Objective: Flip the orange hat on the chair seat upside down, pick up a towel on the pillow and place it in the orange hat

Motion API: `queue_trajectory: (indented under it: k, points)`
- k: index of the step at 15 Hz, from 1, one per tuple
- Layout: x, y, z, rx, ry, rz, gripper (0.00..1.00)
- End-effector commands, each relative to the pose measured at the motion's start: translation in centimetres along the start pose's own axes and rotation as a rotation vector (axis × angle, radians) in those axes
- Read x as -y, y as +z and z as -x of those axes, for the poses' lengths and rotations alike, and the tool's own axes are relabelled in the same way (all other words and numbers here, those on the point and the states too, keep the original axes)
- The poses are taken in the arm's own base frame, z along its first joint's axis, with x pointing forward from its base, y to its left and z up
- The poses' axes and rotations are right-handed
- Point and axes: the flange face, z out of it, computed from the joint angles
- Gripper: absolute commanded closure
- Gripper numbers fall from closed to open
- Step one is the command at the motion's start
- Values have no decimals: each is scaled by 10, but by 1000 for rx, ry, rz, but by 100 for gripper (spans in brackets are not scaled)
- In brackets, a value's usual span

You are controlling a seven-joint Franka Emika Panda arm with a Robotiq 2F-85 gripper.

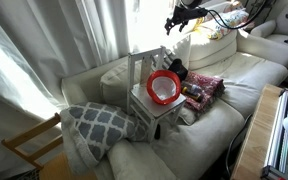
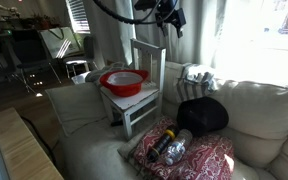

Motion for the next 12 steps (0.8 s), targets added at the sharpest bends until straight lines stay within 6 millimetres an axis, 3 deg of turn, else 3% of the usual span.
queue_trajectory:
  k: [1, 4, 5, 8, 12]
  points:
    - [-23, 49, -31, 97, 166, -55, 0]
    - [-36, 81, -43, 144, 305, -114, 0]
    - [-35, 58, -30, 110, 221, -68, 0]
    - [-39, 79, -38, 121, 272, -91, 0]
    - [-36, 79, -41, 118, 279, -98, 0]
